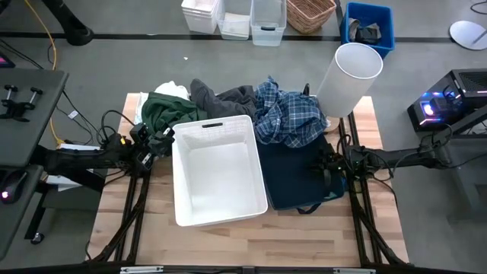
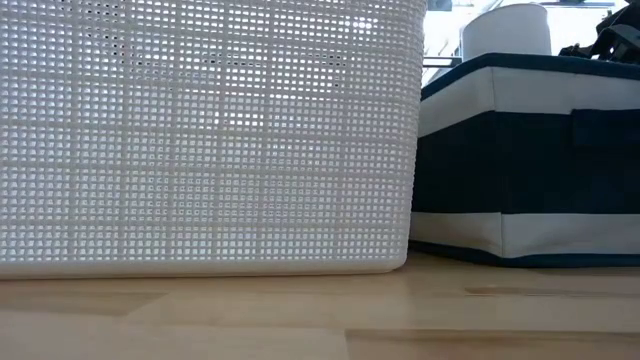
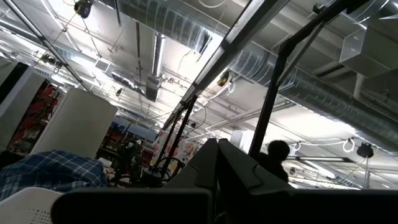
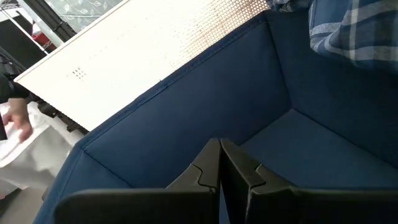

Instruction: Sort clothes

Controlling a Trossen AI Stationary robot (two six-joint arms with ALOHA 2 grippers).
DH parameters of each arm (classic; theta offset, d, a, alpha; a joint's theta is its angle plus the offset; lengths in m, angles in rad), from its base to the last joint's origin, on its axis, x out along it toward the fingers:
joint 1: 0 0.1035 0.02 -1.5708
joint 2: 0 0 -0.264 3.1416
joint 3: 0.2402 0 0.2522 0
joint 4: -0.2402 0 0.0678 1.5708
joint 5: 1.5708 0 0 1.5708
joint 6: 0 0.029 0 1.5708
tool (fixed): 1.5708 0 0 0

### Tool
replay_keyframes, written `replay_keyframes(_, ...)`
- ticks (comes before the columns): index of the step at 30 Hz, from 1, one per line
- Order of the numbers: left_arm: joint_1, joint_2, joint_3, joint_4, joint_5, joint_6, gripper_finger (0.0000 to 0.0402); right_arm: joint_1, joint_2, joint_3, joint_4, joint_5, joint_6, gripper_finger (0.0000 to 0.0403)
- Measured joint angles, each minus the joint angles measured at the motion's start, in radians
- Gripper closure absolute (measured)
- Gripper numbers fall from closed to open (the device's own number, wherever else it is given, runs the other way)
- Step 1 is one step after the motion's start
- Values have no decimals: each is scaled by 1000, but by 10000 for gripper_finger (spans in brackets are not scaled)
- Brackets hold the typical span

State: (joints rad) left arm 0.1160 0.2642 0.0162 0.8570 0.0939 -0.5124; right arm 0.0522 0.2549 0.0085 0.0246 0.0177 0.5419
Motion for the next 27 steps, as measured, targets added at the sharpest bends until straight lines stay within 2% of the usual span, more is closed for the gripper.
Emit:
replay_keyframes(12, 0, 0, 0, 7, -4, 0, 402, 0, 0, 0, 0, 0, 0, 402)
replay_keyframes(14, 0, 0, 0, 28, -37, 1, 401, 0, 0, 0, 0, 0, 0, 402)
replay_keyframes(16, 0, 1, 0, 30, -119, -15, 401, 0, 0, 0, 0, 0, 0, 402)
replay_keyframes(18, 0, 5, 17, 33, -219, -94, 401, 0, 0, 0, 0, 0, 0, 402)
replay_keyframes(20, 1, 38, 89, 30, -269, -94, 401, 0, 0, 0, -1, 0, 0, 402)
replay_keyframes(23, 1, 149, 288, -110, -258, 123, 402, 0, 0, 0, -2, 0, 0, 402)
replay_keyframes(25, 10, 267, 473, -336, -296, 280, 401, 0, 0, 0, -2, 0, 0, 402)
replay_keyframes(27, 47, 372, 680, -700, -440, 407, 397, 0, 0, 0, -2, 0, 0, 402)
